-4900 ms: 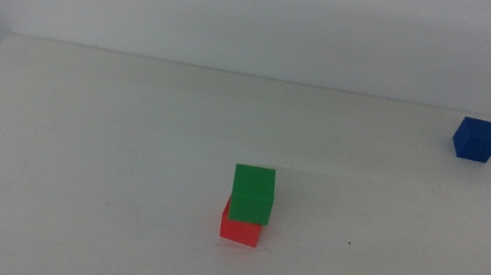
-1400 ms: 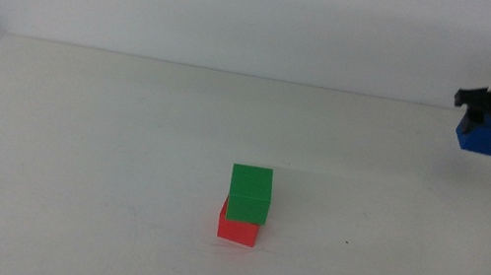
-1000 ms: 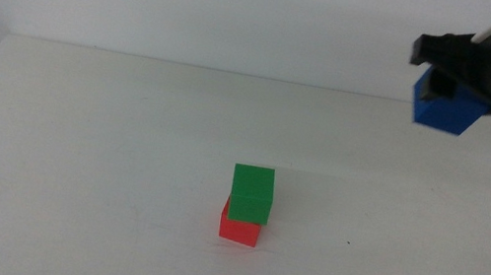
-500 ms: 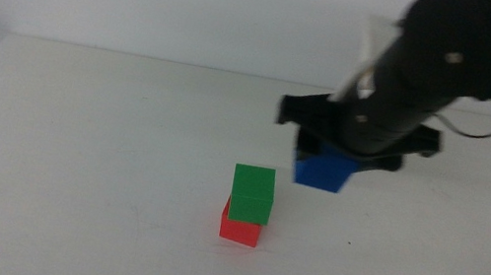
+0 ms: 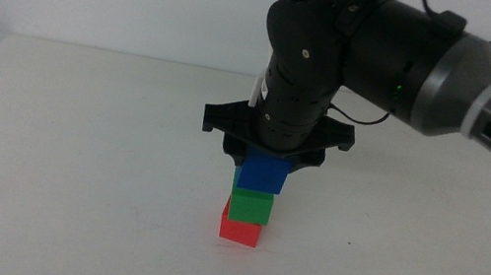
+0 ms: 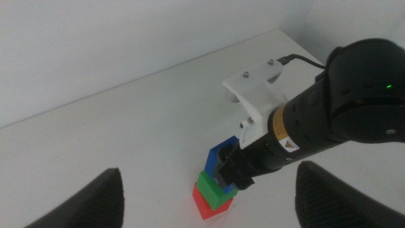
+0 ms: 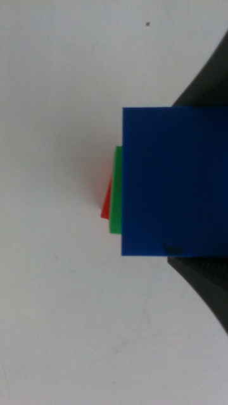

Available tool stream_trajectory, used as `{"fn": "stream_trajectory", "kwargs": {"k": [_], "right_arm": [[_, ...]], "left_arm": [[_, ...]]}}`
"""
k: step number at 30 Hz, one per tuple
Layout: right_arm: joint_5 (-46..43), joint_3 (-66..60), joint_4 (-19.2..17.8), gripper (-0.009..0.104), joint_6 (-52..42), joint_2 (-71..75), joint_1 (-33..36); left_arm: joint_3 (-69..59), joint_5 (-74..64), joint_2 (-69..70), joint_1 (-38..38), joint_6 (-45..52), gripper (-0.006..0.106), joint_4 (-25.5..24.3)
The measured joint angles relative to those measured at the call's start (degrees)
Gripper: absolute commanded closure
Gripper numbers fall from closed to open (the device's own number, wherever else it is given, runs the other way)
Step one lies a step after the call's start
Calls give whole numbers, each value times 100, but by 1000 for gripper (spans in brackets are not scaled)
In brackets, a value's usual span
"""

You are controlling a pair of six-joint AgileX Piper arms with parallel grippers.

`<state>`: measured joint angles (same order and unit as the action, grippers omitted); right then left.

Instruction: Stack red cubes first, then green, then blue cubes in a specific spot.

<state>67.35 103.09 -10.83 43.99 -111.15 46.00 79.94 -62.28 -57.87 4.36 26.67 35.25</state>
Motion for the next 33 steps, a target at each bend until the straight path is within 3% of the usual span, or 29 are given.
{"fn": "stream_trajectory", "kwargs": {"k": [5, 33], "right_arm": [[0, 27, -149, 96, 46, -98, 0], [3, 44, -144, 96, 413, -285, 93]], "left_arm": [[0, 0, 0, 0, 0, 9, 0], [0, 0, 0, 0, 0, 9, 0]]}}
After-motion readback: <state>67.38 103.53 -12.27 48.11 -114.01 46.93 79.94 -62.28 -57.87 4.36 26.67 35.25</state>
